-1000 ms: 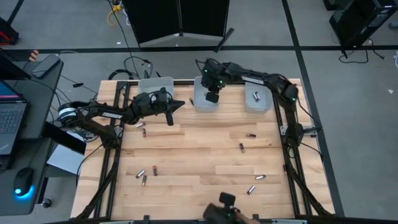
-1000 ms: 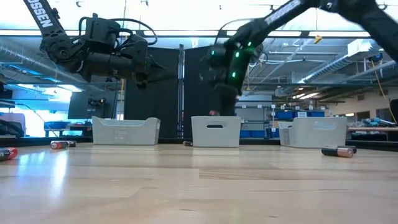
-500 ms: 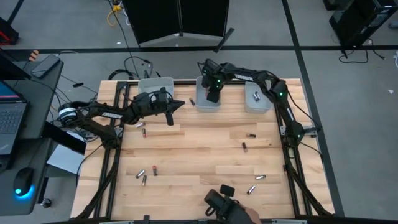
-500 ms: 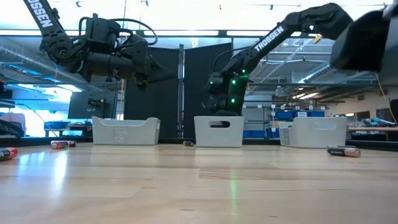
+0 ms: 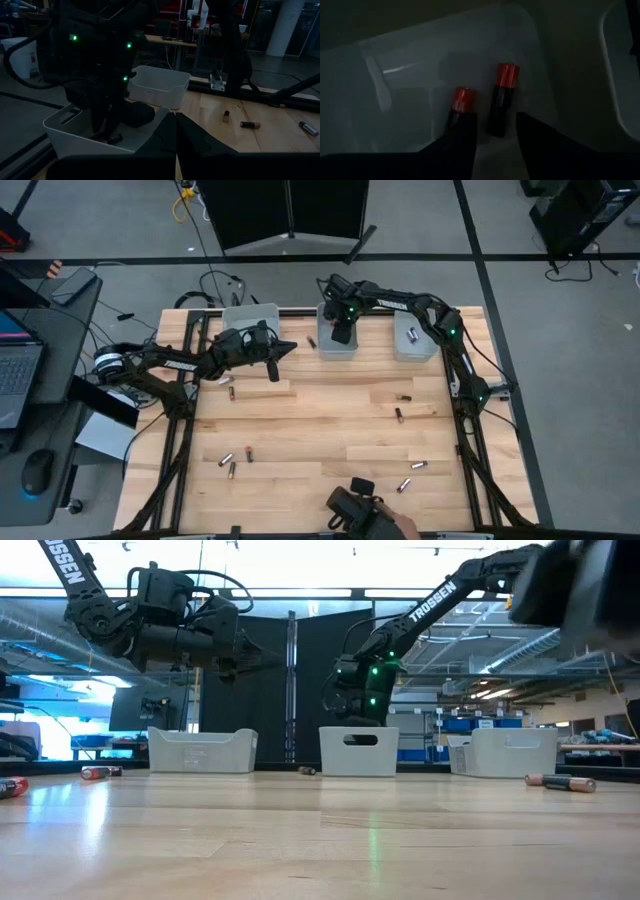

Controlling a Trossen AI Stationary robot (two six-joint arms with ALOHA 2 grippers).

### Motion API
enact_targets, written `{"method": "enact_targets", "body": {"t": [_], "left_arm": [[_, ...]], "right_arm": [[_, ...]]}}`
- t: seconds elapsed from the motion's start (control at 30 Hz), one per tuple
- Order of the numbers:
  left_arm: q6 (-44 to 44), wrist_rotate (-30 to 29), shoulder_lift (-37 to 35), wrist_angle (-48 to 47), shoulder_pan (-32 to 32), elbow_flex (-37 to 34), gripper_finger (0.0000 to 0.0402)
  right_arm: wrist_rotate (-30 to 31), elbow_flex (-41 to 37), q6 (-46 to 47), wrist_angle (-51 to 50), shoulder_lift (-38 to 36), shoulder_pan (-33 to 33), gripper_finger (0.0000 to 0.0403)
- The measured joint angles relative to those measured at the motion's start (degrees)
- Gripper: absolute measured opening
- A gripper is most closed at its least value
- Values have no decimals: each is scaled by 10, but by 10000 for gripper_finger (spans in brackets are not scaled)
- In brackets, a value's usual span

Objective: Sort batteries
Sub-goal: Put the top right black orange battery into the middle bin, then put the black brown battery into the left bin

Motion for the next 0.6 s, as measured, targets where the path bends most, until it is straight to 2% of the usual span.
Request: {"method": "enact_targets", "body": {"t": [0.1, 0.17, 0.23, 0.33, 0.37, 0.47, 0.6], "left_arm": [[0, 0, 0, 0, 0, 0, 5], [1, 0, 0, 0, 0, 0, 5], [1, 0, 0, 0, 0, 0, 5], [2, 0, 0, 0, 0, 0, 5], [2, 0, 0, 0, 0, 0, 5], [2, 0, 0, 2, 0, 0, 5], [13, 0, 0, 2, 0, 0, 5]], "right_arm": [[9, 0, -14, -13, -21, 10, 156], [22, 0, -21, -30, -44, 19, 139], [27, 0, -20, -46, -70, 30, 103], [19, -3, -6, -56, -113, 48, 27], [17, -9, -3, -54, -128, 55, 15], [14, -51, 11, -51, -171, 76, 16], [14, -165, 62, 13, -233, 107, 8]]}}
